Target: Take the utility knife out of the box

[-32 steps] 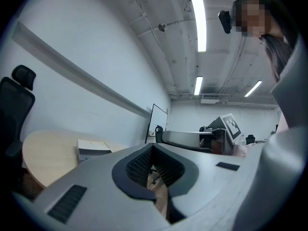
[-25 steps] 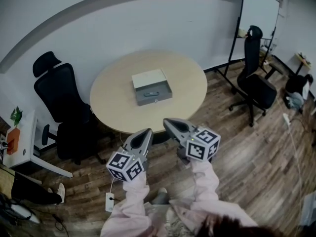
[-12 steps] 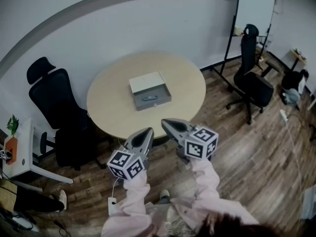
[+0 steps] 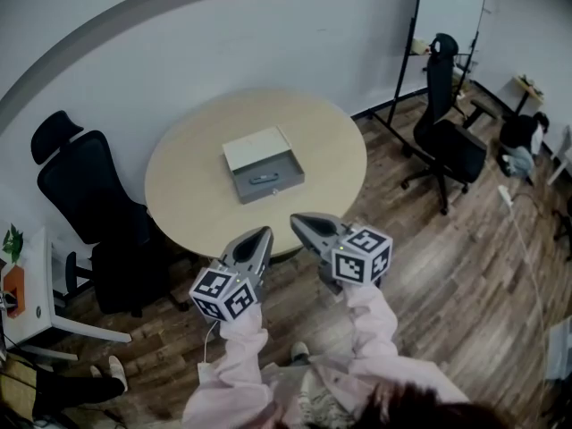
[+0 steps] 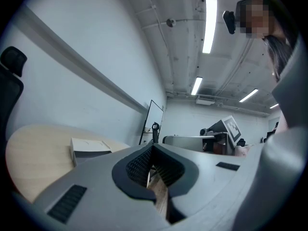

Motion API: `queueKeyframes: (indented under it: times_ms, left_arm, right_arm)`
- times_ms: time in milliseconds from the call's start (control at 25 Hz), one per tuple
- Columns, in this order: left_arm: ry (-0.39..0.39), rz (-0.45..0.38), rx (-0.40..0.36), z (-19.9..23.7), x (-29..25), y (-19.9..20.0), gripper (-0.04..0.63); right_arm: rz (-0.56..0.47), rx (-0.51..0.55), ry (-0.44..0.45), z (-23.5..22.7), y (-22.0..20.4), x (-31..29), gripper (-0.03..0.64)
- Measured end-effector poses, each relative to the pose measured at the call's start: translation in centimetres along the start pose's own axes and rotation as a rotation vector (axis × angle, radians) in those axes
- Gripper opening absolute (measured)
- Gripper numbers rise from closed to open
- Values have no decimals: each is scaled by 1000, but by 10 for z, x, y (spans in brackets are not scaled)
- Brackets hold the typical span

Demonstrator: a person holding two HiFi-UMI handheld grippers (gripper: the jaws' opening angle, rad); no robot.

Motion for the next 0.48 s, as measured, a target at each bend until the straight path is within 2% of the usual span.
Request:
queueKeyframes:
  times_ms: [480]
  left_arm:
    - [-14, 6, 8, 26, -3, -1, 8]
  right_arm:
    - [-17, -8, -57, -11, -5, -12, -3]
Point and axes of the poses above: the fingertips, and each gripper's own axes: x backward along the fingers, z to its left, y out of its top, the point moved 4 cm from there along x, backward along the fingers, and after that the axes turned 10 degrees about y, right-handed, at the moved point
